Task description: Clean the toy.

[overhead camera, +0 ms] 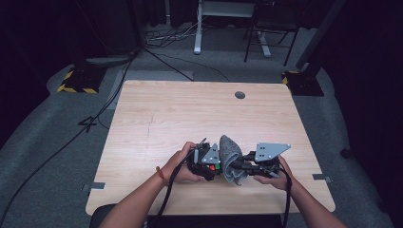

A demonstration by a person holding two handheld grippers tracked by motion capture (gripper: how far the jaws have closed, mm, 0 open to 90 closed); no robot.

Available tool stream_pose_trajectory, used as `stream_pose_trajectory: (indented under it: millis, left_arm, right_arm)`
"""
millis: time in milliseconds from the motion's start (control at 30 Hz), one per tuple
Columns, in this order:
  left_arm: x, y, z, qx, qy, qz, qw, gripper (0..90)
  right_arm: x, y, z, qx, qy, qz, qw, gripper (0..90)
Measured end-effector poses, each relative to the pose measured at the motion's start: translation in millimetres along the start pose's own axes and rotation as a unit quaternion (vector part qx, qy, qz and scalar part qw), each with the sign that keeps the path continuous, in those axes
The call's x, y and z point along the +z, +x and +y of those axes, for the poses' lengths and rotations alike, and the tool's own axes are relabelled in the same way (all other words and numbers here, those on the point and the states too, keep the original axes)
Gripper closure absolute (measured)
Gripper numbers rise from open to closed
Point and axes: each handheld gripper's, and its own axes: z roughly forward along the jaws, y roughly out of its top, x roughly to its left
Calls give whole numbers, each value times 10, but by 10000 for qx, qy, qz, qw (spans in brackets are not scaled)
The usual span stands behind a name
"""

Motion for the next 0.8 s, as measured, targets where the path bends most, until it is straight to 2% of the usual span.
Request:
stream_pose_trajectory:
  millis: [67,167,333,433,567,700,800]
  left_arm:
    - [18,-10,20,27,38,84,10000,334]
    - [47,-4,25,26,75,56,10000,333]
    - [66,-5,24,13,147,93,9998,333]
    - [11,-5,24,13,28,24,10000,333]
    - [-92,-32,49,63,-210,20,9998,333]
    - [-163,-35,56,68,-362,-17,9993,333]
    - [-167,-26,48,43,-422,-54,9991,331]
  right_arm:
    - [2,-1,30,-20,3,-44,10000,795]
    - [14,-12,46,28,-80,-21,10000,796]
    - [47,-11,50,2,36,-83,10000,797]
    - [36,-47,11,13,311,-295,9991,797]
    - [20,-130,-123,256,519,-363,9977,797]
    - [40,-137,-180,345,615,-295,9971,797]
    - [50,-126,-188,372,476,-178,9980,797]
